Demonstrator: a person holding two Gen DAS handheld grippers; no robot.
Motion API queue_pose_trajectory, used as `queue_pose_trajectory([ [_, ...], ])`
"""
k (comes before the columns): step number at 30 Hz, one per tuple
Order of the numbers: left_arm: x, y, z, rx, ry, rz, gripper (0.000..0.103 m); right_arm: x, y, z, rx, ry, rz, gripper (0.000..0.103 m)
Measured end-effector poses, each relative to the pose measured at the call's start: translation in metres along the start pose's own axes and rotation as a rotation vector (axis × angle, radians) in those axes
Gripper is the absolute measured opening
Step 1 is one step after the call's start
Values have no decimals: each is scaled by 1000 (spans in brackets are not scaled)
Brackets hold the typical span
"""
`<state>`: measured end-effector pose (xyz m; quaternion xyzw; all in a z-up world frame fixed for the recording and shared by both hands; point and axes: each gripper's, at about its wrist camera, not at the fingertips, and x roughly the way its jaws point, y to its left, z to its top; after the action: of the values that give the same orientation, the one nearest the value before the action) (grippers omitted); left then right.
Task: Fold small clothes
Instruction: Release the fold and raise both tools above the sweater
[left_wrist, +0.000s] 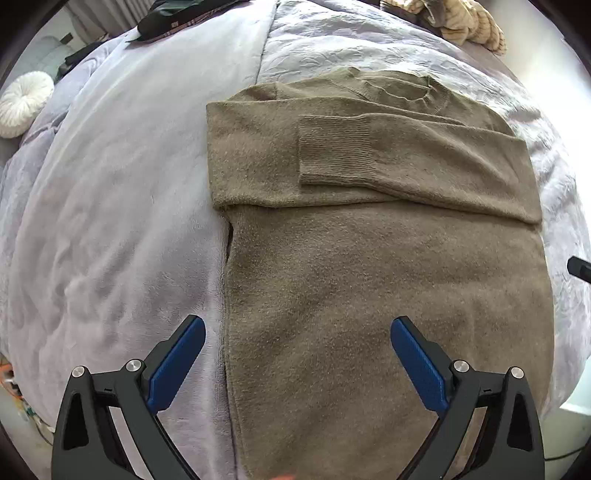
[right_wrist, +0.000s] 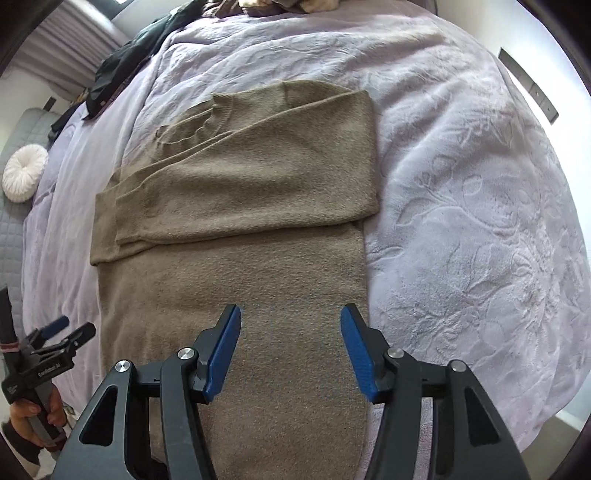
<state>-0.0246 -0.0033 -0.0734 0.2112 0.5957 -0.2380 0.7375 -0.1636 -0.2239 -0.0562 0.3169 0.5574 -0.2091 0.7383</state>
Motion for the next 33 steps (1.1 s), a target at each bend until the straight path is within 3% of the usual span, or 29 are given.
queue_pose_trajectory([
  [3,-4,-2,-1,4,-5,-1,101,-2,7,1,-13,1,2,62],
  [7,-8,-2,-1,-11,-12,-13,101,-7,17,1,-44,-13,-6,80],
  [20,-14,-1,-2,-25,-10,-17,101,-13,35,1,-87,-62,-92,86],
  [21,-14,0,-2,-28,-8,-19,101,-13,35,1,-87,-61,-94,91],
  [22,-14,1,-3,-33,-6,-24,101,-13,35,1,-87,-60,-98,103],
  [33,-11,7,-5,-79,35,-64,101,-10,41,2,-92,-36,-93,103],
])
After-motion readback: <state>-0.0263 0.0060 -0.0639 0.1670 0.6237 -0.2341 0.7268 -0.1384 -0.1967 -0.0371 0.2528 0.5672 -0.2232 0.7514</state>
